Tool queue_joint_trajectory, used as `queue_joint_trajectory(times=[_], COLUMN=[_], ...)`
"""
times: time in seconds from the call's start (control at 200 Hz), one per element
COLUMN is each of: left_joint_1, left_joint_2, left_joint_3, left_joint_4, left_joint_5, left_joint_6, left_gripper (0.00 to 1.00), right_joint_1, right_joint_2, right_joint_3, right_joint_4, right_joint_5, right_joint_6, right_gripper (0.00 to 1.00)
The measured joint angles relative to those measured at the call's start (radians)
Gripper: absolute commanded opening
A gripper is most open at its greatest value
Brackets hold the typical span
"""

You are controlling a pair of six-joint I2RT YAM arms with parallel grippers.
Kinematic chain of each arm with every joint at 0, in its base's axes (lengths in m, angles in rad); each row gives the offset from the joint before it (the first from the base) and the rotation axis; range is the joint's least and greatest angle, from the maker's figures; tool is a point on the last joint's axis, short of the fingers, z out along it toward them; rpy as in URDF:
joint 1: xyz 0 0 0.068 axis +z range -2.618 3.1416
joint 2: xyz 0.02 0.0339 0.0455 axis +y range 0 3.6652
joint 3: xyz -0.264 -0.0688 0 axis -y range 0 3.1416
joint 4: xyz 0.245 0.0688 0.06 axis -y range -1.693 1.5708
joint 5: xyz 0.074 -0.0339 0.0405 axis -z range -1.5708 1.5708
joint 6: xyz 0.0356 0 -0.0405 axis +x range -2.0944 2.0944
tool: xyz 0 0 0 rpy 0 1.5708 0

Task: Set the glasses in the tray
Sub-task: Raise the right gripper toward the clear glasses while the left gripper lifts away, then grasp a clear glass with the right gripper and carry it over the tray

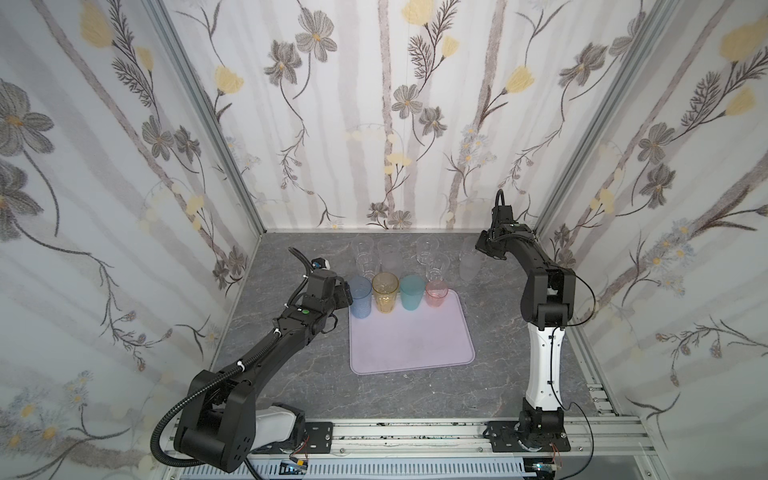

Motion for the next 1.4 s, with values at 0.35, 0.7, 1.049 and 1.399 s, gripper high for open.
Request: queue_joint_trajectory(times=[0.35,0.7,1.049,1.399], left_joint_1=[-0.011,-0.034,-0.034,-0.074], left_joint_2=[-0.045,-0.13,-0.183,-0.282], left_joint_3=[-0.035,-0.075,-0.061,-0.089], left_joint_4=[0.014,0.014,-0.049,-0.151], left_joint_5=[0.001,-0.03,-0.048,-0.043], left_joint_6=[-0.021,-0.033,-0.043,-0.077], left_gripper=[0.7,0.7,0.68,0.67], right_joint_1=[0.012,0.124,0.36,0.639], right_joint_2=[-0.119,-0.45,-0.75,-0.809], right_joint_3=[-0.005,-0.243,-0.504,-0.588], right_joint_4=[-0.042,-0.046,-0.066,-0.172], right_joint_5=[0.017,0.06,0.06,0.063], right_joint_6=[-0.029,-0.07,-0.096,-0.08], right_gripper=[0.05,0.04,0.02,0.01])
